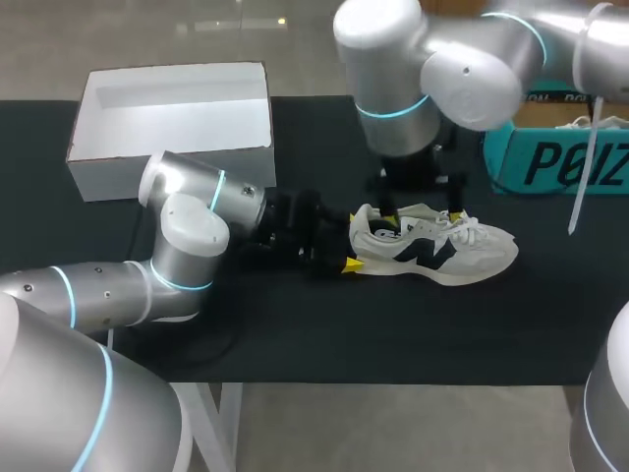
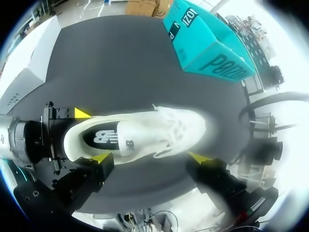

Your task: Take the shoe out of the shoebox, open the shoe tongue, remove and reinsert the insole, then place the shoe into the shoebox

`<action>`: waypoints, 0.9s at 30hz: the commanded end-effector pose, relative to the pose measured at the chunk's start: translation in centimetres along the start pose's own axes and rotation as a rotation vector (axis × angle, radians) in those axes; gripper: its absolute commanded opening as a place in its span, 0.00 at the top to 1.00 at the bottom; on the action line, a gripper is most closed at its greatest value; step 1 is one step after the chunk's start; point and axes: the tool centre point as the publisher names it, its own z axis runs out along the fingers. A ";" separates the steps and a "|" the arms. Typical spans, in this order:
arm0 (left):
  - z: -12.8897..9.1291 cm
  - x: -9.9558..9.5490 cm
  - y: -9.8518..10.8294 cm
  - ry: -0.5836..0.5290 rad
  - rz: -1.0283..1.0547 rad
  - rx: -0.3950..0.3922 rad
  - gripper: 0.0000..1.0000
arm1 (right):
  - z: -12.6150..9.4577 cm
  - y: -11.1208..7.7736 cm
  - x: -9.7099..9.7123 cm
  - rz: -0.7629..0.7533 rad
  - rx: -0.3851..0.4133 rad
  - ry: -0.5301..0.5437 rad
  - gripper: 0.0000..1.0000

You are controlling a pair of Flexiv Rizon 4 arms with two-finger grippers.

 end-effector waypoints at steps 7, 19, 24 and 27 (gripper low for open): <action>0.2 0.0 0.1 0.003 -0.001 -0.004 1.00 | 1.8 0.8 2.0 -0.005 -0.003 -0.046 0.00; 0.2 0.0 0.1 0.003 -0.001 -0.004 1.00 | 3.5 1.1 3.3 -0.037 -0.049 -0.122 0.00; 0.2 0.0 0.1 0.003 -0.001 -0.004 1.00 | 3.9 2.0 3.1 -0.051 -0.065 -0.146 0.00; 0.2 0.0 0.1 0.003 -0.001 -0.004 1.00 | 3.9 2.1 3.0 -0.057 -0.073 -0.155 0.00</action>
